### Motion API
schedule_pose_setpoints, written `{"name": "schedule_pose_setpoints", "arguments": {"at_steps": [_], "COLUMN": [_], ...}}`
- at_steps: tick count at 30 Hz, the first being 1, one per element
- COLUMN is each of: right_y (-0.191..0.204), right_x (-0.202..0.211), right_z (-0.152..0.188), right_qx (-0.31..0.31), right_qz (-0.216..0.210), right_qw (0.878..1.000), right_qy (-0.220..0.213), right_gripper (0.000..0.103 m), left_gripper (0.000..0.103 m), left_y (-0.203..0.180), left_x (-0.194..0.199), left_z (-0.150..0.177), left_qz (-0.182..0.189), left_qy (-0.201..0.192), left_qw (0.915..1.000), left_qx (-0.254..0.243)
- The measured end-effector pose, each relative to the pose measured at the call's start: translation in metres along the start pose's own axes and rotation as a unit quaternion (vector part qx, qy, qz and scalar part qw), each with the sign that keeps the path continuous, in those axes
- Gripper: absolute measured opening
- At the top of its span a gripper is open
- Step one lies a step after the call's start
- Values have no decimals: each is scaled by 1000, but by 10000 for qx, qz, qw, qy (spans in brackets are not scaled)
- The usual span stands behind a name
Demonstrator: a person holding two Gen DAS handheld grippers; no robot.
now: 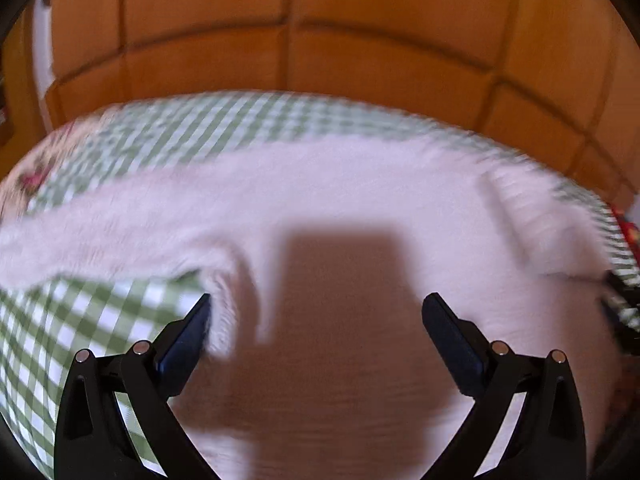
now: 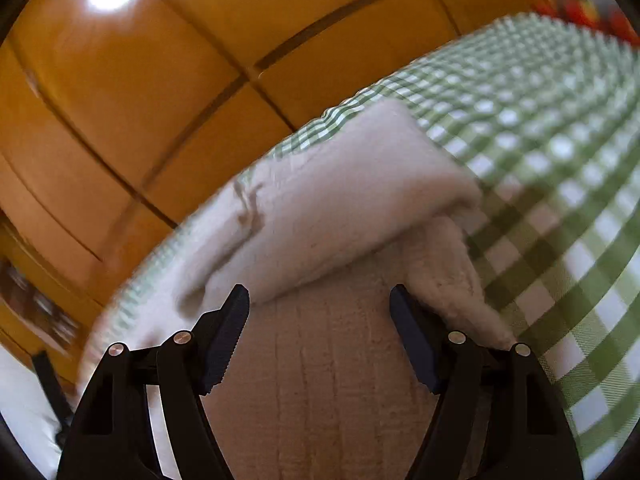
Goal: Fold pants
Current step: 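Grasp a sleeve cuff with the left gripper and fold it across while right gripper holds the sweater edge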
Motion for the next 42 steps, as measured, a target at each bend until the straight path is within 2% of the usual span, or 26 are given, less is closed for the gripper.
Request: {"name": "schedule_pose_setpoints", "arguments": {"at_steps": [3,5,9,13,14,15,16,17,18,20,21,23,25,26,27,28,29,32,35,37,40,42], "right_y": [3,5,5,2,1,1,2,2,2,2,1,1,1,2,2,2,2,1,-1,-6,-21,-35], "right_x": [-1,-1,1,6,8,9,9,9,9,12,13,12,13,13,13,14,14,16,17,20,20,13], "right_z": [3,4,7,7,6,7,7,7,8,9,10,9,9,10,10,10,11,10,4,-4,-21,-29], "right_qx": [103,165,93,87,93,103,113,116,112,99,89,79,77,77,76,67,57,-22,-245,-480,-1026,-1447], "right_qz": [7,-29,-188,-251,-248,-243,-237,-234,-243,-275,-298,-310,-313,-313,-314,-326,-332,-431,-674,-892,-884,-753], "right_qw": [9999,9999,9997,9995,9995,9995,9995,9995,9994,9993,9993,9992,9992,9992,9992,9991,9991,9988,9973,9947,9902,9859], "right_qy": [-47,-28,-113,-172,-179,-188,-194,-196,-199,-216,-227,-236,-243,-241,-243,-246,-246,-216,-127,-159,-355,-374], "right_gripper": [73,77,77,77,77,77,77,77,77,77,77,77,77,77,77,77,77,77,77,77,66,56], "left_gripper": [101,101,101,98,91,77,69,53,39,28,24,23,24,29,47,60,80,86,86,83,60,23], "left_y": [-39,-77,-140,-179,-188,-194,-196,-199,-198,-185,-172,-135,-101,-87,-76,-65,-59,-47,-46,-45,-45,-45], "left_x": [18,18,2,-16,-20,-24,-27,-33,-37,-37,-35,-29,-31,-33,-36,-41,-42,-44,-55,-62,-70,-76], "left_z": [-16,-25,-29,-29,-29,-27,-27,-28,-30,-36,-40,-43,-35,-31,-26,-20,-18,-16,-17,-19,-21,-24], "left_qz": [436,617,526,464,427,399,375,364,455,575,629,645,716,731,825,1076,1172,1397,1620,1700,1672,1657], "left_qy": [-406,-453,-540,-603,-624,-635,-610,-518,-391,-344,-377,-427,-247,-134,-7,175,239,263,432,500,622,733], "left_qw": [9973,9924,9780,9687,9659,9632,9615,9606,9634,9736,9808,9934,9971,9969,9953,9902,9872,9798,9718,9665,9635,9643], "left_qx": [-430,-966,-1943,-2363,-2476,-2583,-2655,-2707,-2611,-2180,-1807,-853,-60,238,507,867,1054,1404,1660,1854,1999,1932]}}
Point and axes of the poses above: each gripper's, at about its wrist camera, not at the fingertips, and x roughly against the way its jaws point, y to its left, z to its underside, the point moved 2 cm from there along -x, roughly the way its jaws point, and after that the axes turned 6 degrees about -z, right-handed, at the moved point
